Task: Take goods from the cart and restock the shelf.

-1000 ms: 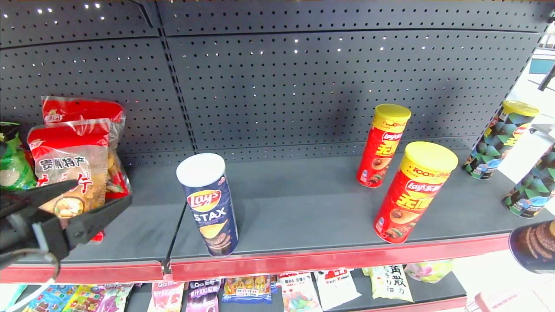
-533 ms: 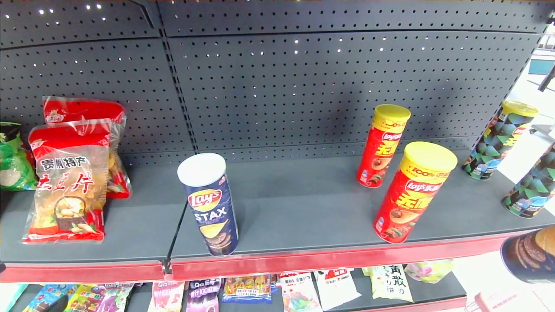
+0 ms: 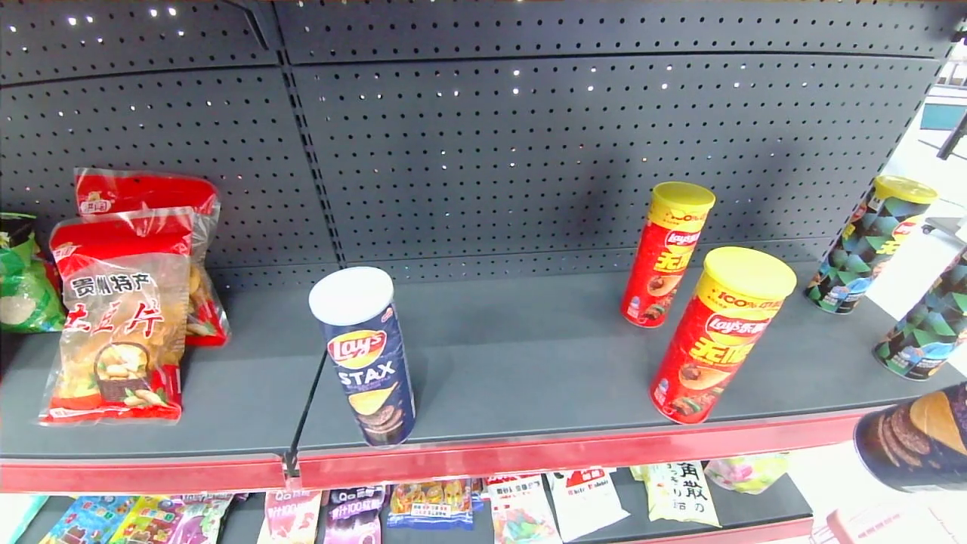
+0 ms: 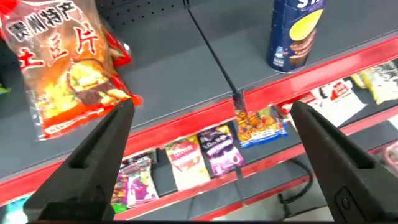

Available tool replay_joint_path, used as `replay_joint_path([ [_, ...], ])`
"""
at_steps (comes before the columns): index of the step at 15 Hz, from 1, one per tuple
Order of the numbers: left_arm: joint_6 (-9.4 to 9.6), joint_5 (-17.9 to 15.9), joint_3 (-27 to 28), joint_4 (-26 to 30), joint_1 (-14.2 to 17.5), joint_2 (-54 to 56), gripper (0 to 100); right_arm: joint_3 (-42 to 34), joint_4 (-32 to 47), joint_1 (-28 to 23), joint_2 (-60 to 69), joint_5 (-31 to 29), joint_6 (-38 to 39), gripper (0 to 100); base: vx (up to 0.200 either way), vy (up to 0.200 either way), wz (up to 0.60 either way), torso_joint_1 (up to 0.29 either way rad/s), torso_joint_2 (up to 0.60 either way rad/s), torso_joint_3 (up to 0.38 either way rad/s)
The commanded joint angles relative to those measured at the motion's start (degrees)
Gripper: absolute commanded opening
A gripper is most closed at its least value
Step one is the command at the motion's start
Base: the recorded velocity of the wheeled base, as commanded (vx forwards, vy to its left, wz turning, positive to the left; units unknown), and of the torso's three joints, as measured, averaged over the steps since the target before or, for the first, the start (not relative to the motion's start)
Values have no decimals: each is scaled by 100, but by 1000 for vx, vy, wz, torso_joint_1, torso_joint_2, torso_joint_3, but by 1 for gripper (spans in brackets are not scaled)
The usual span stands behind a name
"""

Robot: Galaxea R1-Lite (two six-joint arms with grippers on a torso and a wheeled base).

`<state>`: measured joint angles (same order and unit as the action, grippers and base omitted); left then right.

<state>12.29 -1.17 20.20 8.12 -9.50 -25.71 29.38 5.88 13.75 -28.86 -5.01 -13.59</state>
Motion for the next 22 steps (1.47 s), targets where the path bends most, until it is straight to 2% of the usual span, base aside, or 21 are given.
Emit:
replay_joint_path([
  [1, 90, 20, 10, -21, 0, -75, 100, 15, 19, 5, -32, 18, -38, 0, 0, 0, 0, 0, 0, 0],
  [5, 107, 20, 28, -21, 0, -162, 100, -55, 19, -4, -6, 9, -47, 0, 0, 0, 0, 0, 0, 0],
  [11, 107, 12, 37, -21, -8, -154, 100, -55, 1, -4, -32, 9, -47, 0, 0, 200, 0, 7, 4, 2],
  [15, 195, 12, 28, -21, -8, -136, 100, -64, -8, -4, -24, 9, -47, 0, 0, 200, 0, 0, 0, 5],
  [20, 274, -32, -86, -12, -17, 84, 100, 86, -43, 49, -147, 273, -196, 0, 0, 0, 0, 0, 0, 0],
  [22, 371, -68, -245, -3, -35, 383, 100, 499, -544, 119, -911, 466, -179, 0, 0, 0, 0, 0, 0, 0],
])
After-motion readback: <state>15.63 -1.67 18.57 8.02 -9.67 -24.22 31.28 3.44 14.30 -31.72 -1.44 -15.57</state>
